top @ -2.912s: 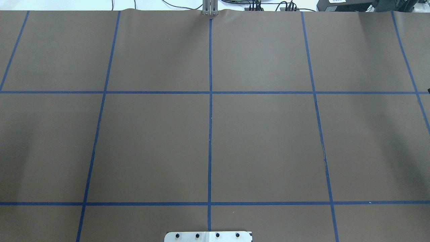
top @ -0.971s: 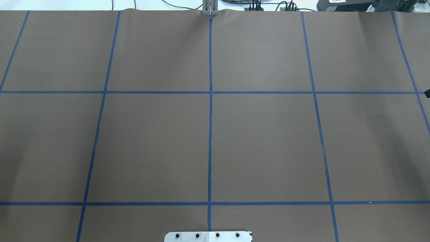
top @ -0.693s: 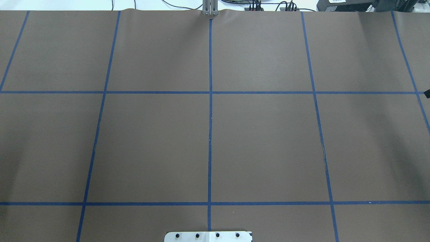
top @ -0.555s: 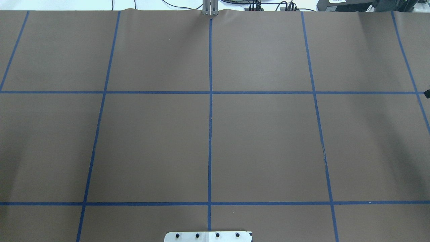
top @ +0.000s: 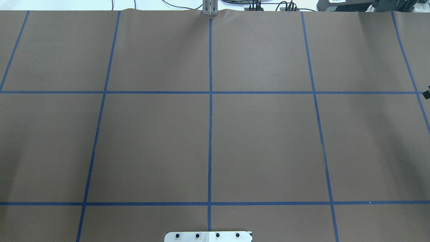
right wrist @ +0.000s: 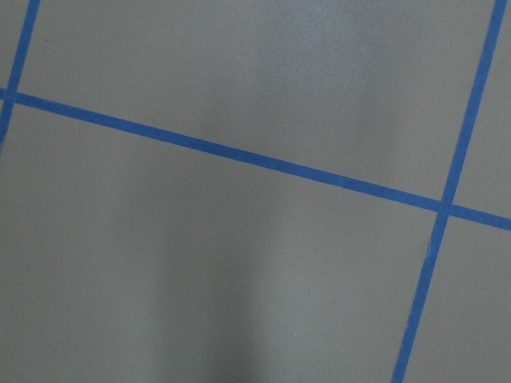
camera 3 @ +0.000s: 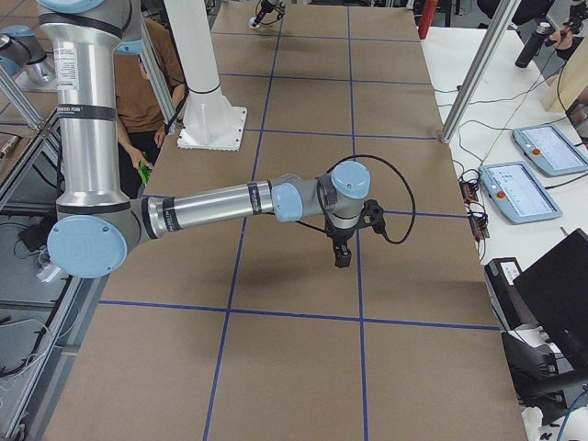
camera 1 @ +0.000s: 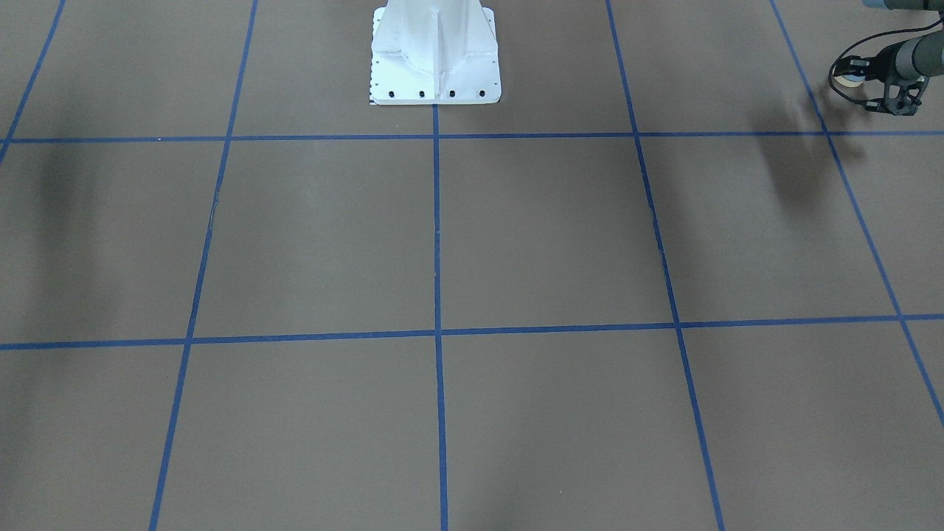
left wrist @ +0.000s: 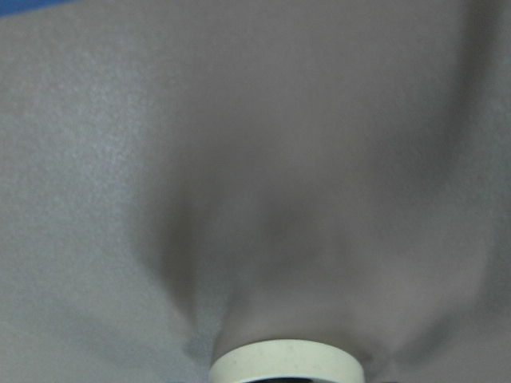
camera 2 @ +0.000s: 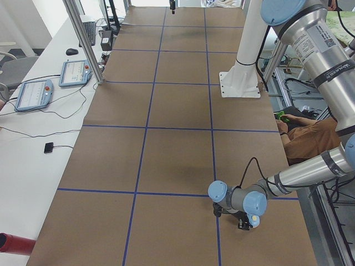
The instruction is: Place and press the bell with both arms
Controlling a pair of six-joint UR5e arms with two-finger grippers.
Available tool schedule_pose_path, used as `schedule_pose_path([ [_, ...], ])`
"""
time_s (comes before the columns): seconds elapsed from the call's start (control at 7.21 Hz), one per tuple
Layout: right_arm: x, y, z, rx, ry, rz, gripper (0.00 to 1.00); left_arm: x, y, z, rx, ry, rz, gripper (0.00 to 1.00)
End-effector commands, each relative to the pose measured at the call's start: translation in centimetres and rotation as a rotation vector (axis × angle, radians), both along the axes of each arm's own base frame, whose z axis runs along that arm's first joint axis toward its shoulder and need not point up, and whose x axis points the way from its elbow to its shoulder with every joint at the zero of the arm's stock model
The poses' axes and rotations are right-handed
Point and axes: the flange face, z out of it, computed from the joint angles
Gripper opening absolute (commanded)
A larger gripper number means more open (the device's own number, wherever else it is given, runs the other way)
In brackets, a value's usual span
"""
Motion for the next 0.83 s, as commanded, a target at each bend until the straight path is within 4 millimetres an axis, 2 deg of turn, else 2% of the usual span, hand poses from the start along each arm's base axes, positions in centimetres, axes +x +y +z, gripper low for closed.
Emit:
schedule_pose_path([
  [0.0,-0.2,0.0,-0.5,0.004,-0.018,-0.005,1.0,0.0,0.1,0.0,0.003,0.005,0.004,0.24],
  [0.14,-0.3,0.1,-0.7,0.003,-0.025,-0.006,1.0,0.3,0.0,-0.6,0.002,0.038,-0.002,0.16],
  [0.28,-0.3,0.1,-0.7,0.004,-0.027,-0.007,1.0,0.7,0.3,-2.0,-0.034,0.119,-0.024,0.12],
  [0.55,-0.3,0.1,-0.6,0.002,-0.027,-0.007,1.0,0.9,0.8,-8.8,-0.06,0.216,-0.029,0.05],
  [0.69,-0.4,0.0,-0.4,-0.003,-0.026,-0.008,1.0,2.0,-0.3,-11.5,-0.07,0.235,-0.033,0.05],
])
